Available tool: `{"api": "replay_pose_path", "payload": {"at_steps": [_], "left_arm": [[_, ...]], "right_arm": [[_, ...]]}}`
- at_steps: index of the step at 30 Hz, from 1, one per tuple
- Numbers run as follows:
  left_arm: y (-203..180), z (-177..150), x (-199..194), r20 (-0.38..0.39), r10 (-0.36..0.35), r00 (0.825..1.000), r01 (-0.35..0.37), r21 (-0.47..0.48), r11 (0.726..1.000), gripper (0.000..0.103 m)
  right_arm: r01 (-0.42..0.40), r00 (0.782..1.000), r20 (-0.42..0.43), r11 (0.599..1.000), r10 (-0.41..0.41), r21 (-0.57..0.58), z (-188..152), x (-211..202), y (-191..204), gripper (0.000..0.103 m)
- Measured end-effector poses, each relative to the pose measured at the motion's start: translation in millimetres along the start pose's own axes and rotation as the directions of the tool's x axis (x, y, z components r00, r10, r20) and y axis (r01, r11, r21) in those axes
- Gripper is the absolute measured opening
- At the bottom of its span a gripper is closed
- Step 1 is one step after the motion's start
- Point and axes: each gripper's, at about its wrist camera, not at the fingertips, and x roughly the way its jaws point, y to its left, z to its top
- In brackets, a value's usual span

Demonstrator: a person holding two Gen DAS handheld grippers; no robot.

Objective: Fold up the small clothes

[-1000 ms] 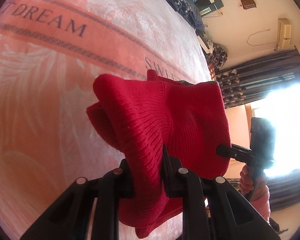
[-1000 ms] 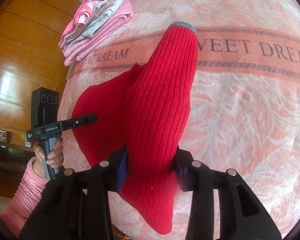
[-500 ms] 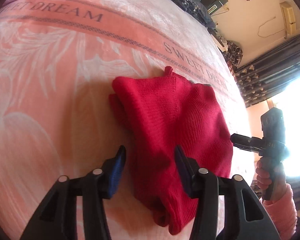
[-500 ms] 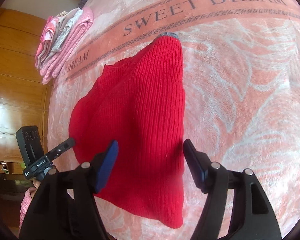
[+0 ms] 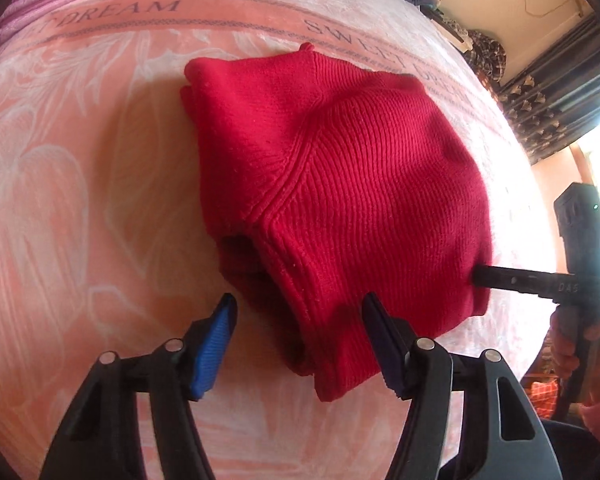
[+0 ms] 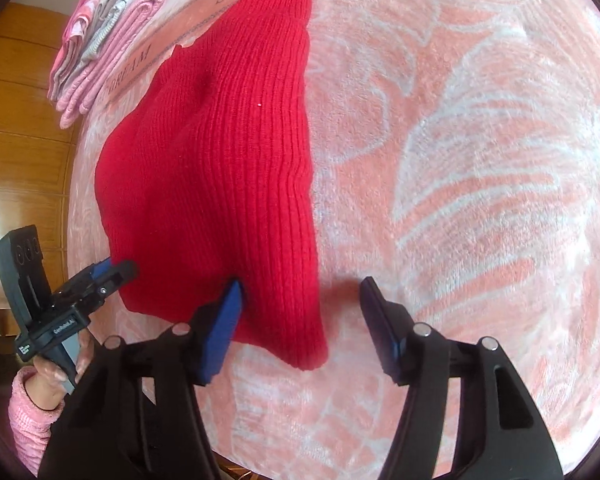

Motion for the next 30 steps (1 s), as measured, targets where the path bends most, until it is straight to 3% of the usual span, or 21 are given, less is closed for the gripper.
{"api": "replay_pose_path", "payload": {"at_steps": [3, 4, 8, 11, 16, 20, 24, 25, 27, 28, 30], "left_arm": [[-1.0, -0.6, 11.5, -0.006, 0.029, 1.0, -0.029, 0.008, 1.0, 0.063], [-3.1, -1.4, 12.1, -0.003, 0.037, 0.999, -0.037, 0.011, 0.999, 0.064], [-7.5, -11.8, 6.6, 0.025, 0.05, 0.998, -0.051, 0.039, 0.998, 0.062], [-4.9, -15.9, 0.5, 0.036, 0.036, 0.999, -0.038, 0.047, 0.998, 0.061], [-7.8, -22.6, 5.5, 0.059, 0.076, 0.995, -0.085, 0.165, 0.983, 0.064], [-9.7, -26.0, 6.2, 0.085, 0.1, 0.991, -0.116, 0.211, 0.971, 0.066], [-7.1, -26.7, 1.1, 0.083, 0.092, 0.992, -0.107, 0.193, 0.975, 0.066], [-8.6, -26.8, -0.6, 0.079, 0.091, 0.993, -0.103, 0.174, 0.979, 0.066], [-6.0, -27.5, -7.4, 0.059, 0.087, 0.994, -0.093, 0.104, 0.99, 0.067], [-4.5, -28.3, -10.3, 0.046, 0.082, 0.996, -0.085, 0.058, 0.995, 0.068], [0.2, -33.1, -17.9, 0.024, 0.077, 0.997, -0.076, -0.037, 0.996, 0.07]], "right_arm": [[-0.022, 1.0, -0.004, 0.999, 0.021, -0.038, -1.0, 2.4, -1.6, 0.039], [-0.066, 0.998, -0.015, 0.997, 0.066, -0.046, -3.3, 1.7, -1.1, 0.013], [-0.143, 0.989, 0.021, 0.987, 0.145, -0.075, -19.1, -20.0, 5.8, 0.013], [-0.248, 0.968, 0.034, 0.967, 0.249, -0.051, -26.8, -36.6, 3.7, 0.013], [-0.128, 0.991, -0.046, 0.99, 0.125, -0.056, -39.9, -13.0, -16.3, 0.013], [-0.116, 0.991, -0.073, 0.992, 0.112, -0.052, -41.3, -0.4, -24.2, 0.013], [-0.02, 0.999, -0.044, 0.99, 0.014, -0.142, -44.8, -6.4, -7.4, 0.018], [0.004, 1.0, -0.028, 0.988, -0.009, -0.155, -45.4, -11.2, -2.4, 0.024], [0.057, 0.998, 0.014, 0.983, -0.055, -0.176, -46.8, -22.8, 8.8, 0.049], [0.075, 0.997, 0.041, 0.979, -0.068, -0.19, -49.5, -31.1, 12.9, 0.054], [0.116, 0.992, 0.078, 0.971, -0.102, -0.209, -51.7, -44.1, 22.2, 0.054]]}}
